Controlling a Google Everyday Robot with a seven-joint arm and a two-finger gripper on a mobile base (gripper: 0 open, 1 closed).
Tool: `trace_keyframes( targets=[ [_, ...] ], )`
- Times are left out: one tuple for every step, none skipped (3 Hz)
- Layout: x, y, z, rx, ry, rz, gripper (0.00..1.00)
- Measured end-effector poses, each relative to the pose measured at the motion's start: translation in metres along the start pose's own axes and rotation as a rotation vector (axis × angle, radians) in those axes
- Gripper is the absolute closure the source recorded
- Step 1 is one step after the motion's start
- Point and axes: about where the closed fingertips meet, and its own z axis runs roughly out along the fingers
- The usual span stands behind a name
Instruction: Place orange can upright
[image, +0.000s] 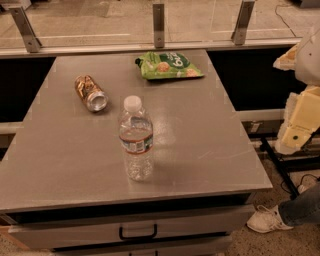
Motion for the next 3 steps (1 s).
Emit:
trace_keyframes(
  targets=[
    [0.0,0.0,0.0,0.0,0.0,0.0,0.0],
    [-0.013,-0.008,0.004,0.001,-0.028,-0.001,0.0],
    [-0.066,-0.042,0.023,0.022,-0.102,-0.016,0.0]
  ],
)
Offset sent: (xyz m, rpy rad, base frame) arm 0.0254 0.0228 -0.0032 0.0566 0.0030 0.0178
